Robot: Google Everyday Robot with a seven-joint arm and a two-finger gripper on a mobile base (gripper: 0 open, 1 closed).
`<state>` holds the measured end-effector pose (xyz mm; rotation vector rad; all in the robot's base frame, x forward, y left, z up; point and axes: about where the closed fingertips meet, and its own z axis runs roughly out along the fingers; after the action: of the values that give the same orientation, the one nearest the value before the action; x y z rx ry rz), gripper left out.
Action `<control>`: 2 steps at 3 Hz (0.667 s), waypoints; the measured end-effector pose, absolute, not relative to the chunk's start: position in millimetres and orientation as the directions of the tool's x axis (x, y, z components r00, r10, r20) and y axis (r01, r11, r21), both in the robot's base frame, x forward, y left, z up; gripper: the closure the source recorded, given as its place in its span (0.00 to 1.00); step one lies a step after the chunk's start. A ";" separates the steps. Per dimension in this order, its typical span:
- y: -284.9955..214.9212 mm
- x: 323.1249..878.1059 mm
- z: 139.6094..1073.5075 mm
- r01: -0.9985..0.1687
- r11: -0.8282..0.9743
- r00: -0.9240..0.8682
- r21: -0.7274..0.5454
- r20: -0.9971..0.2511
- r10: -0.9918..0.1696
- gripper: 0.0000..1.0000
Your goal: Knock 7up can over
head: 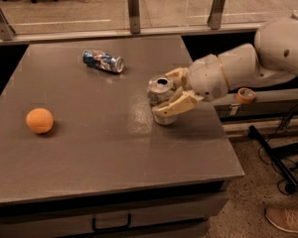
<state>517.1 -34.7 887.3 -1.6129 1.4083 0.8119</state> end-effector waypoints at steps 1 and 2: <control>14.1 490.9 903.4 -0.924 -0.199 0.377 -0.327 -0.686 -0.622 1.00; 42.9 463.5 914.9 -0.858 -0.314 0.492 -0.406 -0.473 -0.731 1.00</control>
Offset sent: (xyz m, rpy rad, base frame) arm -0.0500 0.0522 0.0455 -1.0287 -0.6553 0.1597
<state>463.5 42.9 914.9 -2.1197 1.3017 0.2658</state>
